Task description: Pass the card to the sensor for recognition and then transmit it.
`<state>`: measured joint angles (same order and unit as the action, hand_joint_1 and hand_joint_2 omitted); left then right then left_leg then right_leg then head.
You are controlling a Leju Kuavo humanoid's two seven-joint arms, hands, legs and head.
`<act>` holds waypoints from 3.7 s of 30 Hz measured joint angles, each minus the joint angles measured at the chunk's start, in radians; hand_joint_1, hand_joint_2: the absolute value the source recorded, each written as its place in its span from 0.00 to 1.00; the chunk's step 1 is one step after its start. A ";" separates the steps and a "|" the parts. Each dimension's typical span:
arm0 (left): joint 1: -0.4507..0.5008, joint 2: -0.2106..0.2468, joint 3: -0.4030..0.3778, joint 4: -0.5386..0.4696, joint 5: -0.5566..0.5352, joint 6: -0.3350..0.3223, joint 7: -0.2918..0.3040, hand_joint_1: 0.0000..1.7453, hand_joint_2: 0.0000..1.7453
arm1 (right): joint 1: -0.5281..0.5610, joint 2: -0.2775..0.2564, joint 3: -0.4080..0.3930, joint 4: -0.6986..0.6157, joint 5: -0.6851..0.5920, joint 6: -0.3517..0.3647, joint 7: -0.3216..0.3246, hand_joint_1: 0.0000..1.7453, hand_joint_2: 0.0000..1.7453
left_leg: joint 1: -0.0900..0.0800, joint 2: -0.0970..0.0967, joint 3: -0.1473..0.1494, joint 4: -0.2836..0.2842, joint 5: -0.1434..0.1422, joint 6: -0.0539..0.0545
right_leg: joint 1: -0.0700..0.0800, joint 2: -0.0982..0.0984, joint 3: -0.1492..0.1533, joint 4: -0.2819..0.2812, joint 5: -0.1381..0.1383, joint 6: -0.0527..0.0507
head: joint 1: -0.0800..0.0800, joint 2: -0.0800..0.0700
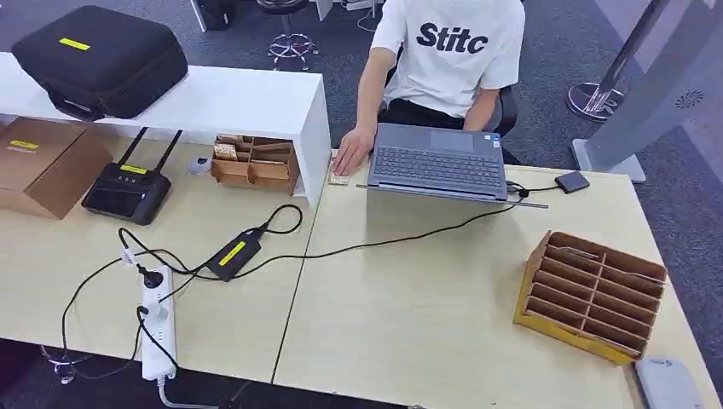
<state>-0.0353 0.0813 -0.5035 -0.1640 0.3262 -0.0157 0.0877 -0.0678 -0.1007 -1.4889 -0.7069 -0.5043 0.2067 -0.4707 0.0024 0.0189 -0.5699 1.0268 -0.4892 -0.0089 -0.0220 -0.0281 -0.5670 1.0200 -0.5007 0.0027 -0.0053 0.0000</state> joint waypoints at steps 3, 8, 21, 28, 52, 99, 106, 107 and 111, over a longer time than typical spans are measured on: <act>0.003 0.000 0.000 0.000 0.004 -0.034 -0.042 0.00 1.00 | 0.027 0.070 0.002 -0.167 0.047 -0.022 0.094 0.00 1.00 | 0.000 0.000 0.000 0.000 0.000 0.000 | 0.000 0.000 0.000 0.000 0.000 0.000 | 0.000 0.000; 0.011 -0.005 0.000 0.000 0.024 -0.068 -0.073 0.00 1.00 | 0.094 0.265 -0.030 -0.663 0.106 0.005 0.347 0.00 1.00 | 0.000 -0.001 0.000 -0.001 0.000 0.000 | 0.000 -0.001 -0.002 0.002 -0.001 -0.001 | 0.000 0.000; 0.022 -0.035 0.010 0.001 0.150 -0.022 -0.053 0.00 1.00 | 0.052 0.392 0.141 -1.335 0.241 -0.338 -0.223 0.00 1.00 | 0.000 0.006 0.000 -0.001 0.001 -0.001 | 0.000 0.006 -0.001 0.002 0.002 -0.003 | 0.000 0.000; 0.022 -0.054 0.011 0.007 0.202 -0.014 -0.043 0.00 1.00 | 0.009 0.381 0.395 -1.475 0.500 -0.215 -0.130 0.00 1.00 | 0.000 0.004 0.001 -0.001 0.002 -0.002 | 0.000 0.003 -0.001 0.002 0.003 -0.002 | 0.000 0.000; 0.027 -0.046 0.002 0.008 0.224 -0.055 -0.048 0.00 1.00 | -0.108 -0.006 1.395 -1.306 1.296 -0.232 0.192 0.00 1.00 | 0.000 0.004 -0.001 -0.001 0.004 -0.003 | 0.001 0.003 -0.002 0.003 0.004 -0.004 | 0.000 0.000; -0.003 -0.001 -0.174 0.008 0.164 -0.083 -0.008 0.00 1.00 | -0.790 0.200 1.851 -0.428 1.937 -0.318 0.496 1.00 1.00 | 0.002 0.002 -0.004 -0.001 0.010 -0.006 | 0.003 0.002 -0.007 0.005 0.007 -0.006 | 0.000 0.000; -0.003 0.000 -0.174 0.008 0.166 -0.083 -0.008 0.00 1.00 | -0.774 0.200 1.852 -0.427 1.936 -0.331 0.488 0.98 1.00 | 0.002 0.002 -0.004 -0.001 0.010 -0.006 | 0.003 0.002 -0.007 0.005 0.008 -0.006 | 0.000 0.000; -0.003 0.000 -0.174 0.008 0.167 -0.083 -0.008 0.00 1.00 | -0.772 0.200 1.852 -0.427 1.935 -0.332 0.488 0.14 1.00 | 0.002 0.002 -0.004 -0.001 0.010 -0.006 | 0.003 0.002 -0.007 0.005 0.008 -0.006 | 0.000 0.000; -0.003 0.000 -0.175 0.008 0.170 -0.083 -0.008 0.00 1.00 | -0.767 0.200 1.852 -0.426 1.935 -0.342 0.488 0.00 1.00 | 0.002 0.002 -0.004 -0.001 0.010 -0.006 | 0.003 0.002 -0.007 0.005 0.008 -0.006 | 0.000 0.000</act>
<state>-0.0379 0.0816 -0.6786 -0.1556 0.4963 -0.0984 0.0797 -0.8346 0.0996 0.3632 -1.1326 1.4305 -0.1354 0.0168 0.0046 0.0207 -0.5739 1.0261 -0.4791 -0.0151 -0.0192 -0.0258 -0.5739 1.0253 -0.4932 -0.0031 -0.0053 0.0000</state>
